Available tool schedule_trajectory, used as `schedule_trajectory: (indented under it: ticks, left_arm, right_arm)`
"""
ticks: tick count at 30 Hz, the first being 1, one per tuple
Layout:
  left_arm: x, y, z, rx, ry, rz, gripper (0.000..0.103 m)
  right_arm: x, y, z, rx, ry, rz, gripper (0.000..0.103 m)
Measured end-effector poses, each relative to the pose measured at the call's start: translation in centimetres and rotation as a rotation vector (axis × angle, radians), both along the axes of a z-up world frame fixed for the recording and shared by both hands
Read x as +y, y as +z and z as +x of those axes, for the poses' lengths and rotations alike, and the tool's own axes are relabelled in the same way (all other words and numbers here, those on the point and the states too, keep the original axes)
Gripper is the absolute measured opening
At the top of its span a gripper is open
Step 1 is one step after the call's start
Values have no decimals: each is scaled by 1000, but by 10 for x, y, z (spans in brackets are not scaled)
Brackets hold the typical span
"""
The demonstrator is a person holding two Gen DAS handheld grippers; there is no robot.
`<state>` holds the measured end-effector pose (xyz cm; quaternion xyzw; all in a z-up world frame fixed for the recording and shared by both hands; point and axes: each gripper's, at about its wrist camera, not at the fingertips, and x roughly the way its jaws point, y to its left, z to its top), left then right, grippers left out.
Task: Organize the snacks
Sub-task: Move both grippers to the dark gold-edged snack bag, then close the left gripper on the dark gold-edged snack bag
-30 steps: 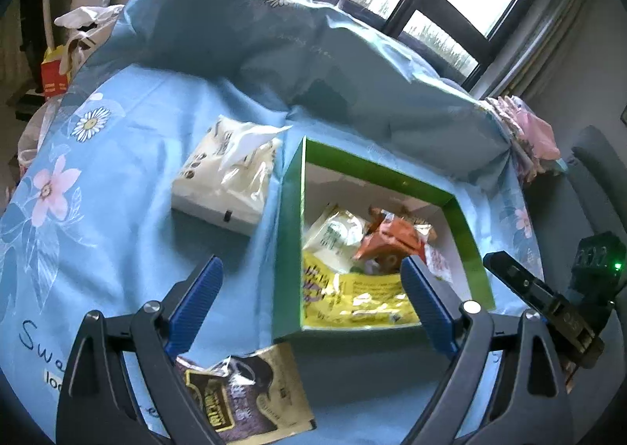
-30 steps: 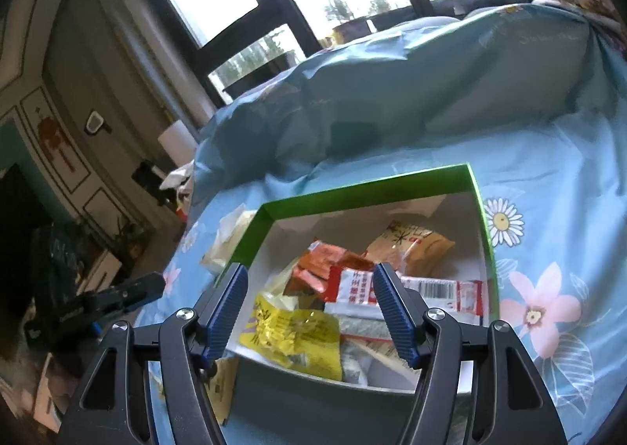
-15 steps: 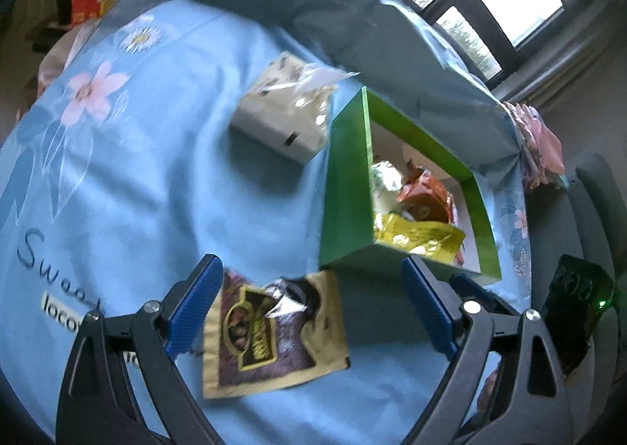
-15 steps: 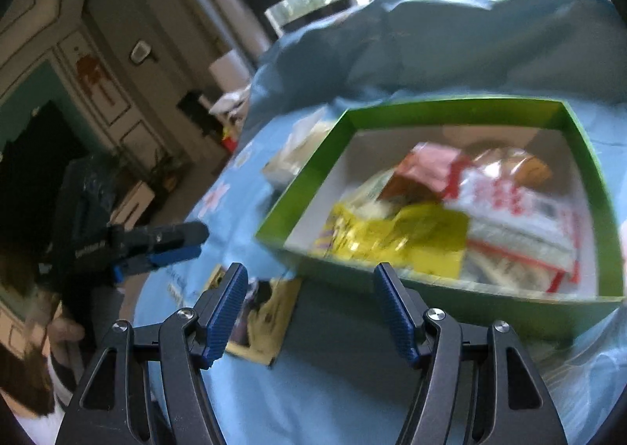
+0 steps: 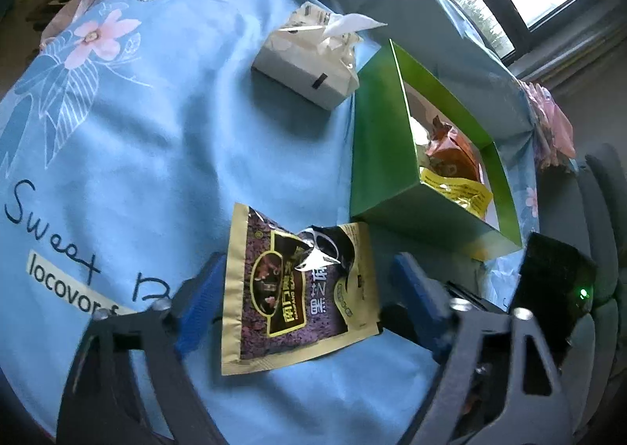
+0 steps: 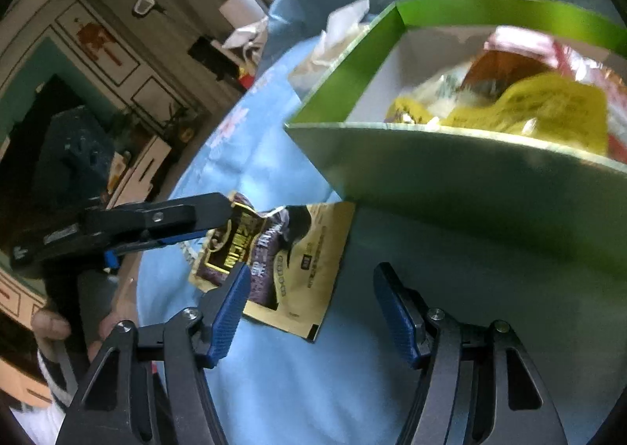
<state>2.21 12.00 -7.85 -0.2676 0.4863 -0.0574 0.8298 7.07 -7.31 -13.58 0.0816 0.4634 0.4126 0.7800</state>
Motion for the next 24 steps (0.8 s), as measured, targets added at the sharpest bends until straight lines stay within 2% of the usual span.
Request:
schedule_trajectory:
  ticks: [4,8,10,12,14,15,16,17,20,21,24]
  left_arm:
    - [-1,-4,2,17,-11,34,71]
    - [-1,-13,4,55,-13,62,58]
    - [0,-15,4,60,-12,68,56]
    - [-1,-14,4,63,-7,81,51]
    - [-2,-14,4,70,-6,107,45]
    - [-3,-14,4,71,-10,119,44]
    - [-5,-13,4,69,-17,130,44]
    - [-6,-13,3,69,-20,141,42]
    - [-6,-12,0,60,-15,149,38]
    - [-5,-11,0,57,-11,143,34]
    - [-1,-11,-1,58,-7,130,32]
  right_arm:
    - [3,-5,5,31,15,46,67]
    - [7,-11,10,72,38,91,66]
    - [10,-14,12,84,42,92,56]
    - [10,-19,15,106,40,98,34]
    - [12,-23,15,118,42,86,17]
    - [14,-23,14,112,47,80,12]
    - [18,-22,11,108,64,79,11]
    - [24,-22,7,106,87,71,5]
    - [34,-17,-5,24,91,26,4]
    - [33,-17,-5,27,88,31,3]
    - [27,-20,-2,63,81,53,2]
